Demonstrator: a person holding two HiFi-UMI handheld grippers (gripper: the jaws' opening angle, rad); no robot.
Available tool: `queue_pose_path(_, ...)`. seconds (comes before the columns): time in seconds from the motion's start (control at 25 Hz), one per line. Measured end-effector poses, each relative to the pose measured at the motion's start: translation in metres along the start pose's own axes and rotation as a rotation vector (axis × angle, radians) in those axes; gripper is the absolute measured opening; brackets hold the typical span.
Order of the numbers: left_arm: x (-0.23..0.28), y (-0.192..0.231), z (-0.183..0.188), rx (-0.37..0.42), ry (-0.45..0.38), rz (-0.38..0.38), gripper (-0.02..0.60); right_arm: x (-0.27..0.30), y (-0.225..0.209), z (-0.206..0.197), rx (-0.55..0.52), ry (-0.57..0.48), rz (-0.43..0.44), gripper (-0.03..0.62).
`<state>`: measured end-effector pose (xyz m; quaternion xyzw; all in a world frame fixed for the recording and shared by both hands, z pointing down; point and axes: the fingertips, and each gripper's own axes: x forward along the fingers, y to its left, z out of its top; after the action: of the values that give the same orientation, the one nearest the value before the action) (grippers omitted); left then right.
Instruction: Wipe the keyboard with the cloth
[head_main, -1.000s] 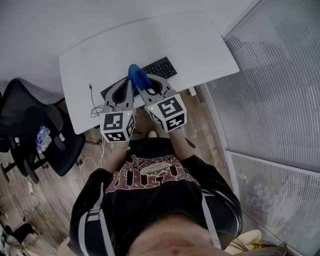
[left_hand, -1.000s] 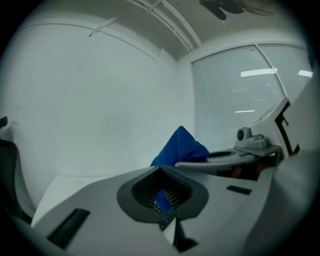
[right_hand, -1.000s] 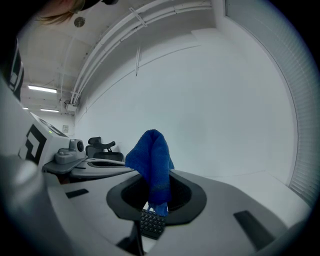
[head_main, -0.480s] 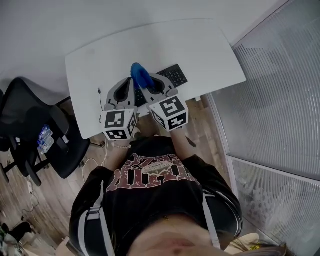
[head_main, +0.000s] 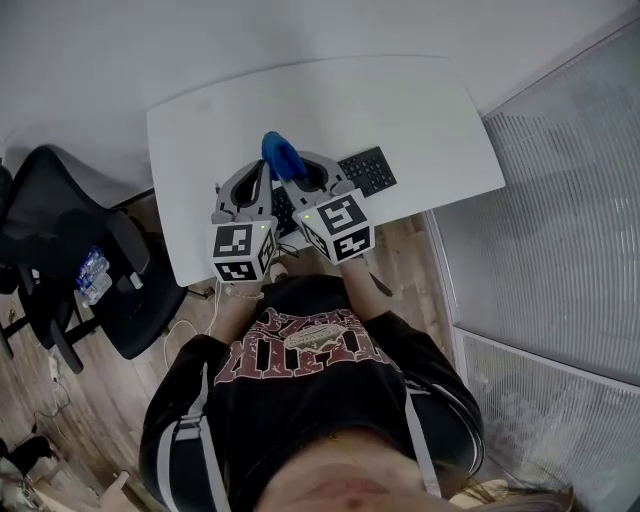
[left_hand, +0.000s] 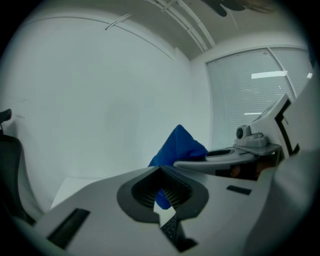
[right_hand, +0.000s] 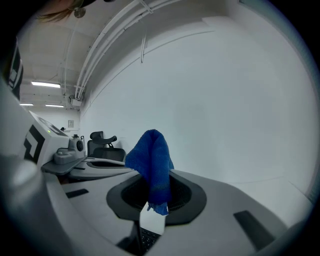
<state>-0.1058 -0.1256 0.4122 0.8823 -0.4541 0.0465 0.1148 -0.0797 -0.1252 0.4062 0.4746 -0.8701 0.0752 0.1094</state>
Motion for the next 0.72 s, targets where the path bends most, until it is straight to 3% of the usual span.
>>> queue_pose_path(0.32, -0.003, 0.038, -0.022, -0.006, 0.052, 0.075, 0.035, 0.037, 0.017, -0.012, 0.017, 0.035, 0.08, 0.064)
queue_pose_path(0.72, -0.014, 0.085, -0.067, -0.078, 0.127, 0.274, 0.035, 0.069, 0.04, -0.028, -0.031, 0.115, 0.275, 0.064)
